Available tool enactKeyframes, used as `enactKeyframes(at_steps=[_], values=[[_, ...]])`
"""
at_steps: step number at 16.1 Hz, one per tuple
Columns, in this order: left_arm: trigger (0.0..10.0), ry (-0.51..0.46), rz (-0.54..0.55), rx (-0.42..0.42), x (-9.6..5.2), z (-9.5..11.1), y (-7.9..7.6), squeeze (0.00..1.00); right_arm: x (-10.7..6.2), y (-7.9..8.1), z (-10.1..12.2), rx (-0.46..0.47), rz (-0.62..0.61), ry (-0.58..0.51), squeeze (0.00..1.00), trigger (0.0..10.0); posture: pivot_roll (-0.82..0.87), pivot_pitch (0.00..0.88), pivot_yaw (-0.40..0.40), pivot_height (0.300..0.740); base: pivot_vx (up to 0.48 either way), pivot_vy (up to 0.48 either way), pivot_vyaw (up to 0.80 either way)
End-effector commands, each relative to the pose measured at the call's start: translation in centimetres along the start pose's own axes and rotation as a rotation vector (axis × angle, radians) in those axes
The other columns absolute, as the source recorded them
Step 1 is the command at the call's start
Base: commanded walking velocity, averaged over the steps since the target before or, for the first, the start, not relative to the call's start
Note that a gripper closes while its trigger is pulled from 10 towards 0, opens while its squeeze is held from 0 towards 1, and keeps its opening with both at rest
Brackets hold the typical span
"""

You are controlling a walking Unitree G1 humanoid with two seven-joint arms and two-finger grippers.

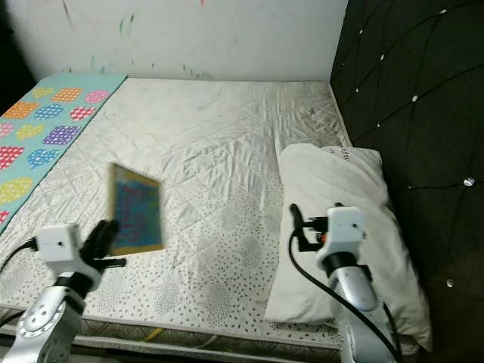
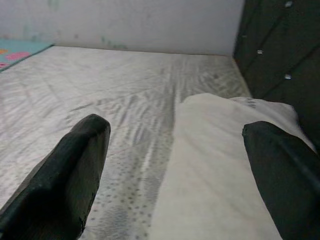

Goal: Clean up the room

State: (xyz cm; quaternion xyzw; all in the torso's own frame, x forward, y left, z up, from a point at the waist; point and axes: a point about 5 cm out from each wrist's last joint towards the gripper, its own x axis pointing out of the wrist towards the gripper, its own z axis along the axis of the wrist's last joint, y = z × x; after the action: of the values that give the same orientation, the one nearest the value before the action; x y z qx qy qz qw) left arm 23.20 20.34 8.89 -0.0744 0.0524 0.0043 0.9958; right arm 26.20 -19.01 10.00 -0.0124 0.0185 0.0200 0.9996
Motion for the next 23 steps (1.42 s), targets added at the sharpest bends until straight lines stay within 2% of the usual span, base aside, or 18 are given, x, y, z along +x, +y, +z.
enactKeyframes(at_steps=[1,4,11,20,23], values=[[10.0,-0.092,0.031,0.045,-0.2,1.9,0.2,0.0,0.0,-0.1,0.6,-0.009,-0.018,-0.018,0.0,10.0,-0.2,0.04,0.042,0.74,0.0,0.0,0.0],[10.0,-0.086,0.035,0.042,-0.6,1.7,0.1,0.0,0.5,0.1,0.8,-0.007,-0.022,-0.024,0.0,10.0,-0.19,0.035,0.035,0.74,0.0,0.0,0.0],[10.0,-0.085,-0.003,0.026,-0.1,1.8,-0.7,0.0,0.7,0.6,1.0,0.003,-0.013,-0.035,0.0,10.0,-0.2,0.038,0.038,0.736,0.0,0.0,0.0],[10.0,-0.096,-0.006,0.022,0.4,2.0,-0.9,0.0,0.9,1.0,1.0,0.012,0.008,-0.038,0.0,10.0,-0.2,0.045,0.04,0.641,0.0,0.0,0.0],[10.0,-0.097,-0.005,0.021,0.4,2.0,-0.9,0.0,0.9,1.0,1.0,0.012,0.013,-0.039,0.0,10.0,-0.2,0.047,0.039,0.626,0.0,0.0,0.0]])
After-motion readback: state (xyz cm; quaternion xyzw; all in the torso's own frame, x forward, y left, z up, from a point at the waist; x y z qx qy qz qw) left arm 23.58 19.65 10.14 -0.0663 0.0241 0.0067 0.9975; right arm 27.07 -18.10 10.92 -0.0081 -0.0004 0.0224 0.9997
